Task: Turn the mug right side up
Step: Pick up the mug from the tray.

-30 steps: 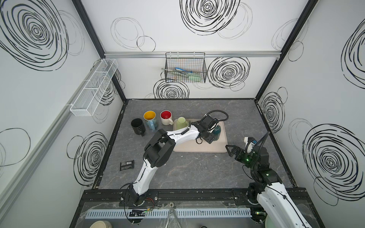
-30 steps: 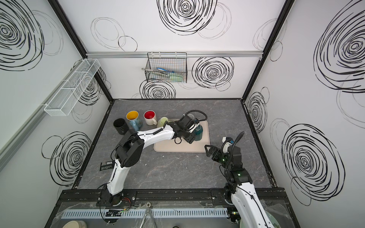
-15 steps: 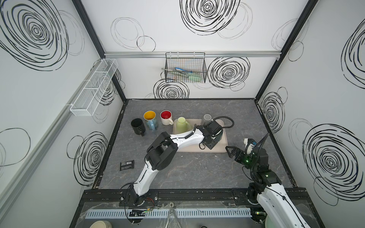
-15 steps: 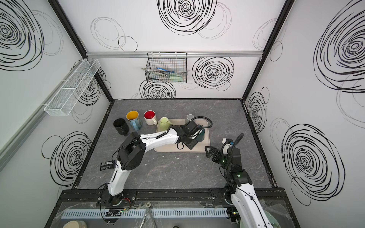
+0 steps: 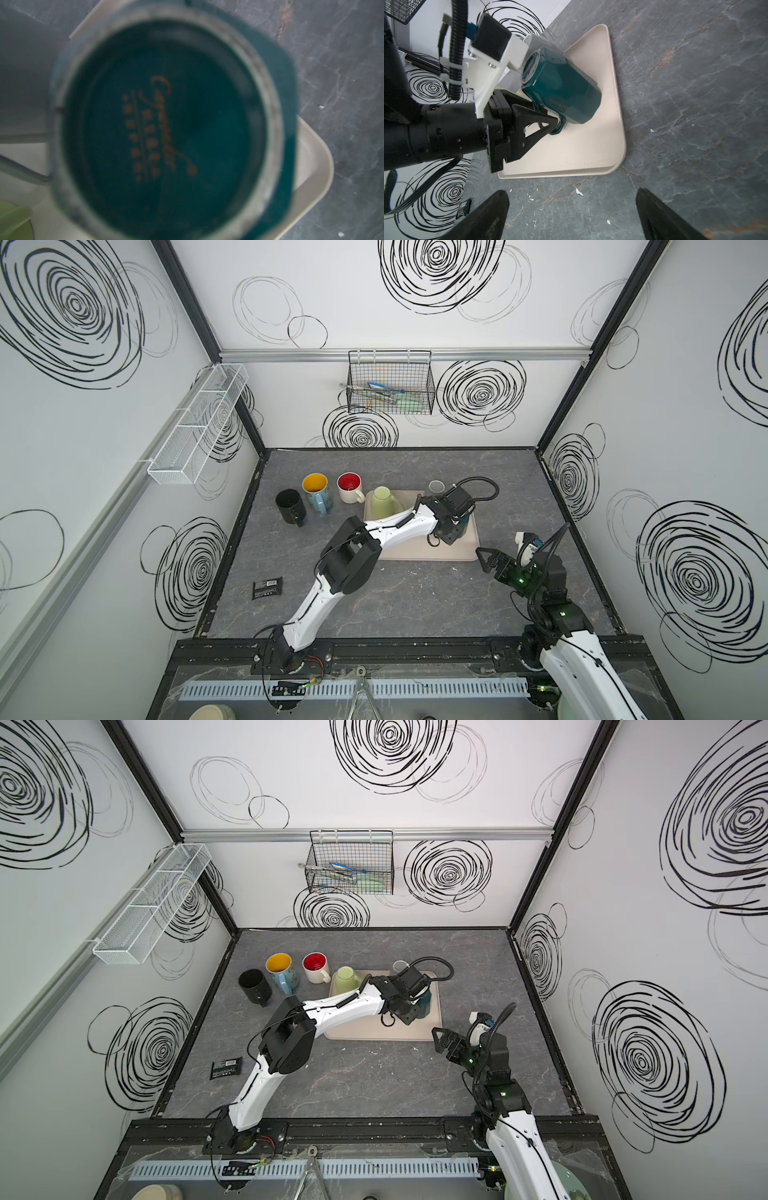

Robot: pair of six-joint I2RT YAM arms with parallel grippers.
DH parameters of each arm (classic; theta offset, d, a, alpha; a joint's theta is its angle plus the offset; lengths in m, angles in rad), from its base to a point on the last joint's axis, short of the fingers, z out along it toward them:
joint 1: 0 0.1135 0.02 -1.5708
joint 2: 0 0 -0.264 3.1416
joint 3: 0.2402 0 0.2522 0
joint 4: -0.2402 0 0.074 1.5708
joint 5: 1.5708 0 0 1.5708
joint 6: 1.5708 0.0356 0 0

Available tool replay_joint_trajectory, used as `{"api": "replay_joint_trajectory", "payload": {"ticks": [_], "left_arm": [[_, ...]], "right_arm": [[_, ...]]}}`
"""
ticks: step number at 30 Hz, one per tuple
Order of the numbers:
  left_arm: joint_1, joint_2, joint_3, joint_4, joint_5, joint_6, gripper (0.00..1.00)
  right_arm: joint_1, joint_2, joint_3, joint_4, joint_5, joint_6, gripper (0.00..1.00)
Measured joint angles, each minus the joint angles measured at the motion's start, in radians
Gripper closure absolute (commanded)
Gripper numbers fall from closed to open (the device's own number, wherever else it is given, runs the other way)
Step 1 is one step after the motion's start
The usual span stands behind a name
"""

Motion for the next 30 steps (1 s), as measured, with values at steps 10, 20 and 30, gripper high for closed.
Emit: {"api": "replay_joint_trajectory", "payload": {"ticks": [10, 20, 30], "left_arm": [[0.0, 0.025, 0.04, -0.033, -0.046, -0.008, 0.85], [-0.002, 0.025, 0.04, -0.038, -0.079, -0.015, 1.0], [0.024, -0.019, -0.038, 0.027, 0.016, -0.057, 1.0]], "right_arm": [[0.0, 0.0, -0.008, -0.005, 0.0, 0.0, 0.0], [-0.001, 0.0, -0.011, -0.012, 0.014, 0.0, 0.0], [-0.002, -0.061, -0.011, -0.014, 0.006, -0.004, 0.0]]}}
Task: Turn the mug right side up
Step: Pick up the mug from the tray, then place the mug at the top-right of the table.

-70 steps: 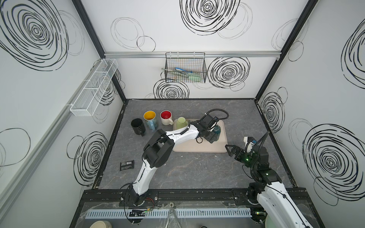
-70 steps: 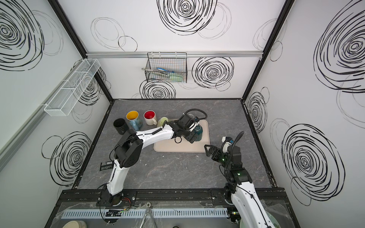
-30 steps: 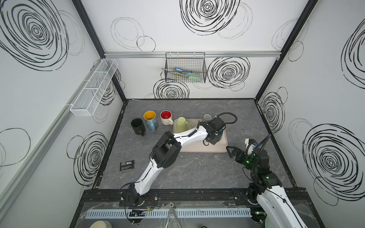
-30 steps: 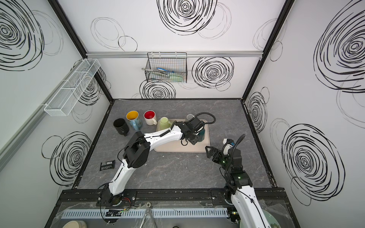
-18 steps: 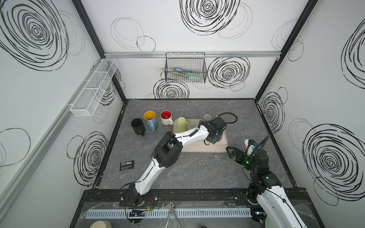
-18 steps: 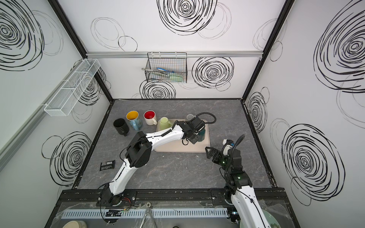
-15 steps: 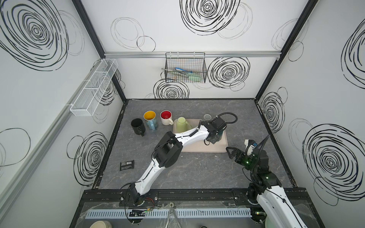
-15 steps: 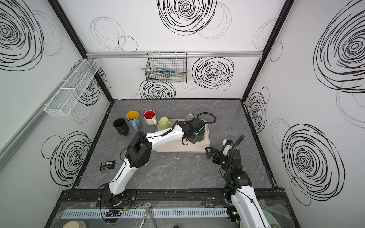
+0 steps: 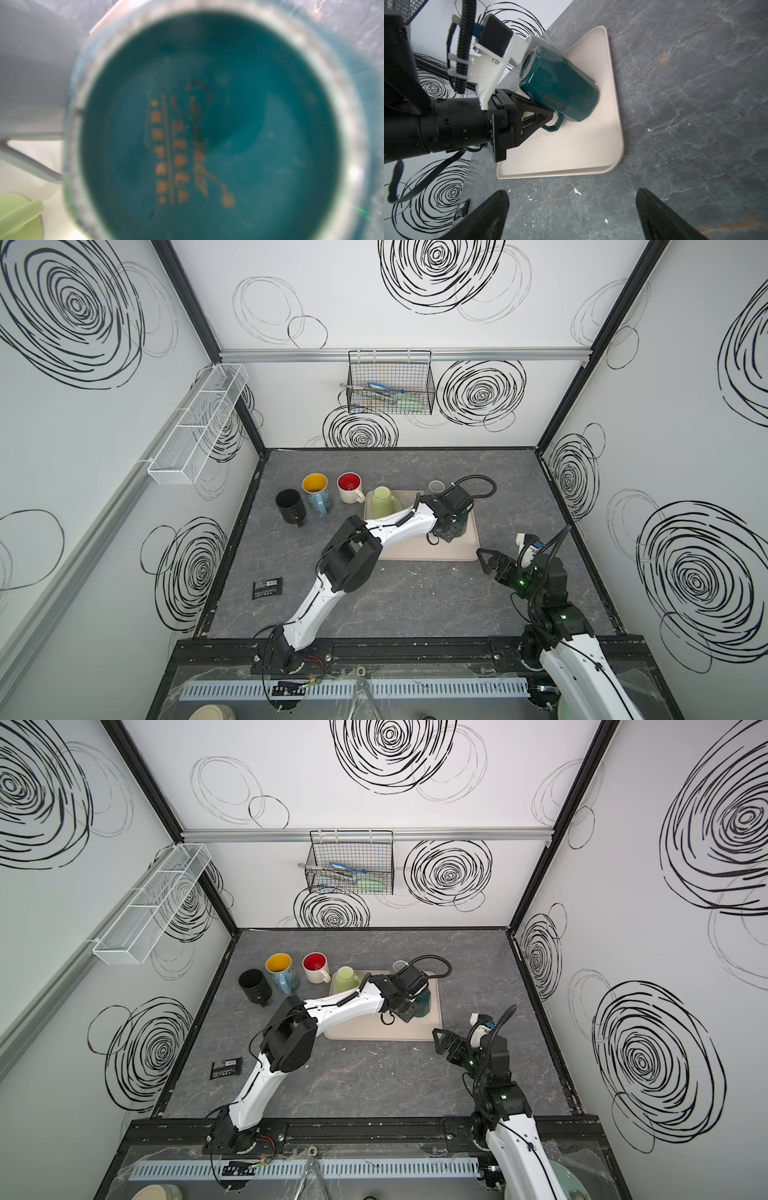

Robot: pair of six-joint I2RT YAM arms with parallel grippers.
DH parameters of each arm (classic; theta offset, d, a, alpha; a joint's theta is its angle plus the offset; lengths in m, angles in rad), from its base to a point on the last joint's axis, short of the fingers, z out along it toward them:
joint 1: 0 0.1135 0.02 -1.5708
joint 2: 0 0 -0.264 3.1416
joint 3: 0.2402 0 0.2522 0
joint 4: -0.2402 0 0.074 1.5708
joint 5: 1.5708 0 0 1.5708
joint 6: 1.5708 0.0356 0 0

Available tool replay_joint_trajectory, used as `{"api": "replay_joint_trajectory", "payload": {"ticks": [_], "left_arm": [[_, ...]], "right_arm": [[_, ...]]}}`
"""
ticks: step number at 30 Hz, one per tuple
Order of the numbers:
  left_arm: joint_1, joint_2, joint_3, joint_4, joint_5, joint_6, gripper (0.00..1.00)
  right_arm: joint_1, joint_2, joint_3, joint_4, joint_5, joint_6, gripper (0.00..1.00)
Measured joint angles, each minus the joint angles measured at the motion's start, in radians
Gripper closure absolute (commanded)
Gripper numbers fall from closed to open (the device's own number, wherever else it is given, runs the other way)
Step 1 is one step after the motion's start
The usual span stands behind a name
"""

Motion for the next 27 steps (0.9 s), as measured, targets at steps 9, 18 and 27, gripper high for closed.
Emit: {"api": "replay_joint_trajectory", "payload": {"ticks": [9, 18, 27], "left_arm": [[0.05, -0.2, -0.299, 0.109, 0.141, -0.092, 1.0], [0.094, -0.373, -0.562, 0.241, 0.253, -0.184, 1.0], [0.174, -0.484, -0.699, 0.357, 0.355, -0.26, 1.0]], "right_arm": [[-0.001, -0.048, -0.009, -0.005, -0.023, 0.006, 0.0], [-0.002, -0.046, -0.032, -0.003, -0.103, 0.003, 0.0], [0.005, 0.013, -0.066, 0.078, -0.196, 0.01, 0.0]]}}
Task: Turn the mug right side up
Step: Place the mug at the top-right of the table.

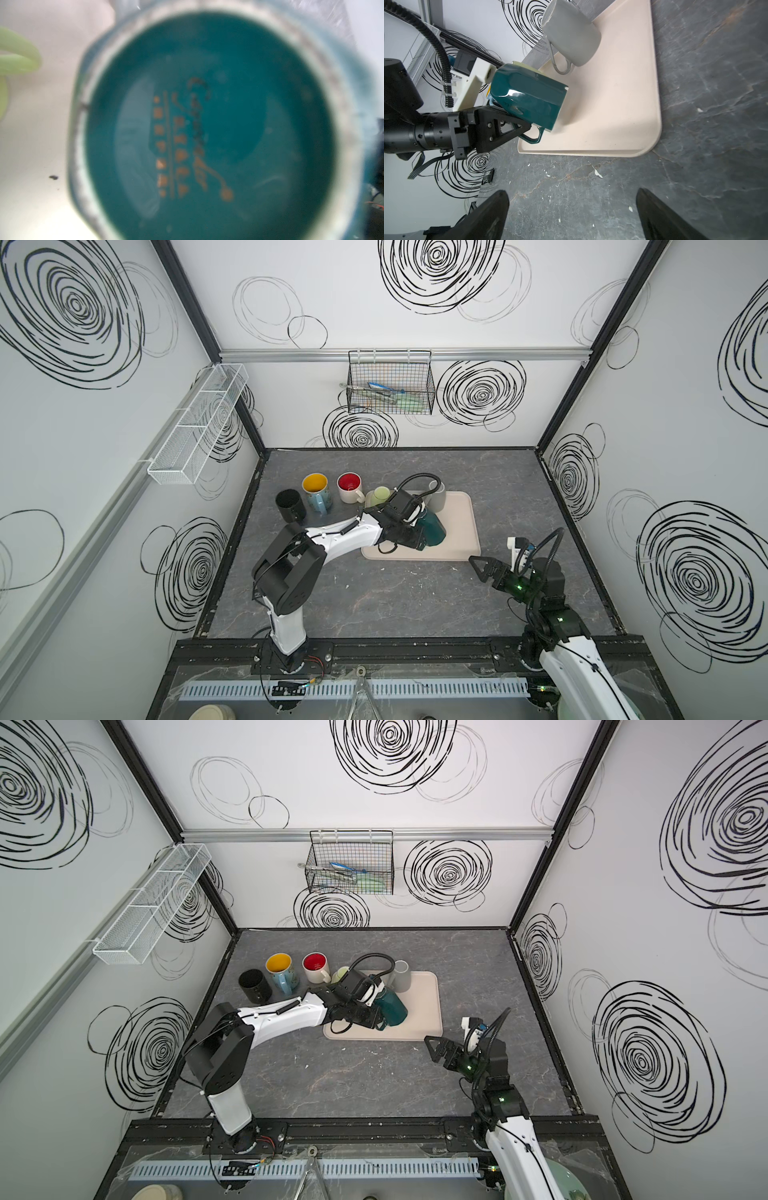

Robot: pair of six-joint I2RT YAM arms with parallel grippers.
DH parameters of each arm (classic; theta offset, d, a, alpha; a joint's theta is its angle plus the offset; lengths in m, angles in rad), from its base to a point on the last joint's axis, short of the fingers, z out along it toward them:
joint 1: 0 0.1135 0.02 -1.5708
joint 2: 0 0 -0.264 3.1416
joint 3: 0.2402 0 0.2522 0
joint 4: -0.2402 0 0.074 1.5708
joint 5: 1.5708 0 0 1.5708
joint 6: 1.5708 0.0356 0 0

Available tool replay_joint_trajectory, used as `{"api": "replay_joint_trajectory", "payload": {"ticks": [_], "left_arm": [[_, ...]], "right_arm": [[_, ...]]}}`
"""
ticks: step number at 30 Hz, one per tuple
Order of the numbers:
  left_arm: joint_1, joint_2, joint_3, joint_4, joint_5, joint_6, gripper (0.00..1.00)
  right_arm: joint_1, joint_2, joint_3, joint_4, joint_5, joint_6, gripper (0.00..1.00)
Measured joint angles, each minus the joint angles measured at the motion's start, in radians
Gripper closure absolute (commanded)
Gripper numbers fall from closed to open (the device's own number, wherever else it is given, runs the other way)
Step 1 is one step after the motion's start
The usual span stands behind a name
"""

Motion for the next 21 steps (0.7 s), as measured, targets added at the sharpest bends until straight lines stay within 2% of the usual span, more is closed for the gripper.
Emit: {"api": "replay_joint_trajectory", "payload": {"ticks": [5, 14, 21], "left_arm": [[0.036, -0.049, -0.058, 0.071, 0.049, -0.045, 1.0], [0.046, -0.075, -0.126, 0.179, 0.137, -0.114, 1.0], [0.046, -0.08, -0.152, 0.26, 0.212, -0.185, 1.0]], "right_arm": [[0.045, 0.04, -0.006, 0.072, -0.003, 0.034, 0.0], [0.212, 0.151, -0.013, 0.262, 0.045, 0.106, 0.0], [0.261, 0.155, -0.037, 0.404, 0.103, 0.161, 0.0]]}}
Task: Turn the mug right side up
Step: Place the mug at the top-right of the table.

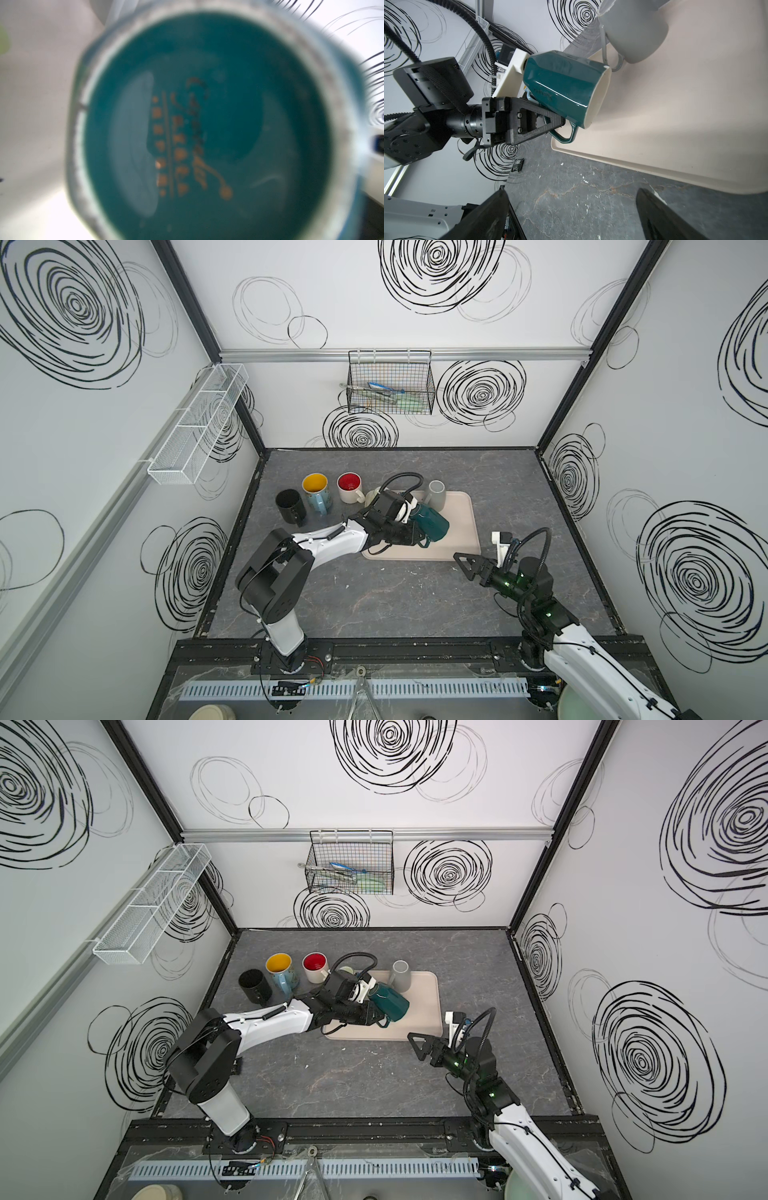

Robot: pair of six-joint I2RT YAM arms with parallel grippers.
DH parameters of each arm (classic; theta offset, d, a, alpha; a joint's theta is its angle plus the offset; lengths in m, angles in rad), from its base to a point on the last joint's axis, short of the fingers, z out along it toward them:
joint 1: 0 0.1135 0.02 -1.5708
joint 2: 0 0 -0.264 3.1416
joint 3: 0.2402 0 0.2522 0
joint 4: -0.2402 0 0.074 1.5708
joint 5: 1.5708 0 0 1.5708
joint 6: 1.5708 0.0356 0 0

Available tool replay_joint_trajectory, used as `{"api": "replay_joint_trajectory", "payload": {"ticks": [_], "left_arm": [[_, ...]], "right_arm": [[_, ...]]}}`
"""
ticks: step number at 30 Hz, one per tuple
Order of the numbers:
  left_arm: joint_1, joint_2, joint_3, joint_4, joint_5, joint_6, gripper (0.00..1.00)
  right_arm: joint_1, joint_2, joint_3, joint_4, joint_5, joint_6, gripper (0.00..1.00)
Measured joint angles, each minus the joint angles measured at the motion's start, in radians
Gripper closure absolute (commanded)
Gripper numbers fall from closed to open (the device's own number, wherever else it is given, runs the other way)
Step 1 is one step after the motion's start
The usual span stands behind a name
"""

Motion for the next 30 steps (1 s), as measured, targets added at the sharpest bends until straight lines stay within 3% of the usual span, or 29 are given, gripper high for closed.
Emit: {"api": "replay_joint_trajectory", "payload": {"ticks": [20, 30], "left_arm": [[0.002, -0.057, -0.093, 0.259, 0.136, -0.207, 1.0], [0.002, -0.057, -0.111, 0.302, 0.145, -0.239, 1.0]], "right_arm": [[0.039, 0.151, 0.032, 0.144, 0.016, 0.021, 0.0], [0.06, 0.213, 0.05, 0.185, 0.016, 0.039, 0.0]]}}
